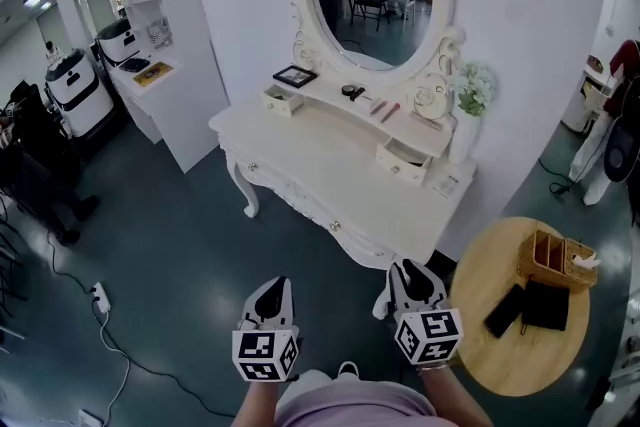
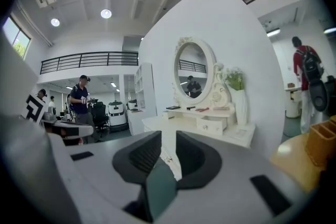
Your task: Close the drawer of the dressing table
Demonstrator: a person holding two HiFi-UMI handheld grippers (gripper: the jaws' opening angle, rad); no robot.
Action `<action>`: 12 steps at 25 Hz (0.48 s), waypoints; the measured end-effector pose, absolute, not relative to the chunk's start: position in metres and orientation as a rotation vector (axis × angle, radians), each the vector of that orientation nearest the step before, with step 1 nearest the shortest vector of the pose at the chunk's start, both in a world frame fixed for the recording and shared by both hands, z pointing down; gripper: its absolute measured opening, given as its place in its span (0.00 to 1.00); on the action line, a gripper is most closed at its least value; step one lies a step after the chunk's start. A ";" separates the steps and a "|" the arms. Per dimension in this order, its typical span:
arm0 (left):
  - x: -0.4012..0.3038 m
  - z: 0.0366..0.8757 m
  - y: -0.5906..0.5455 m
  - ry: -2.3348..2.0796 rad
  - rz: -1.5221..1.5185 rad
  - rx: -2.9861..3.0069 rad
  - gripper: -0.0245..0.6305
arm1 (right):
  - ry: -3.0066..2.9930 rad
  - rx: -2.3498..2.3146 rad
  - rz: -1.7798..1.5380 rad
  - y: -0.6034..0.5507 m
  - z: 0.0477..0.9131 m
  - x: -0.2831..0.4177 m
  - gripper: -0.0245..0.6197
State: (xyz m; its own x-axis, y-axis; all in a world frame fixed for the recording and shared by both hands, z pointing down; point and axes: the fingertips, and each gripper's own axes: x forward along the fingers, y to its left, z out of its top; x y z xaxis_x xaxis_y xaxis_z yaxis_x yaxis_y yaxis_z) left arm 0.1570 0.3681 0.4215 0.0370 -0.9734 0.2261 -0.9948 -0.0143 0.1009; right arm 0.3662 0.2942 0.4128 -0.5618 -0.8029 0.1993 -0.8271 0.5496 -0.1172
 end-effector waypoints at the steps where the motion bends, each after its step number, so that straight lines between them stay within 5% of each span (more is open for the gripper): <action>1: 0.158 0.421 0.367 -2.032 0.136 2.080 0.04 | -2.659 1.399 0.298 0.292 0.412 0.367 0.17; 12: 0.151 0.429 0.356 -2.051 0.162 2.035 0.04 | -2.689 1.367 0.332 0.273 0.412 0.359 0.35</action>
State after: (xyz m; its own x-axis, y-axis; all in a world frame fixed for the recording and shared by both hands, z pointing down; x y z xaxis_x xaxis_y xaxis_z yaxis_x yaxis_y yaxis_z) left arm 0.1510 0.3564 0.4289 0.0044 -0.9679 0.2513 -0.9953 0.0199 0.0944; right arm 0.3594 0.2734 0.4121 -0.5895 -0.7844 0.1928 -0.8078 0.5713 -0.1451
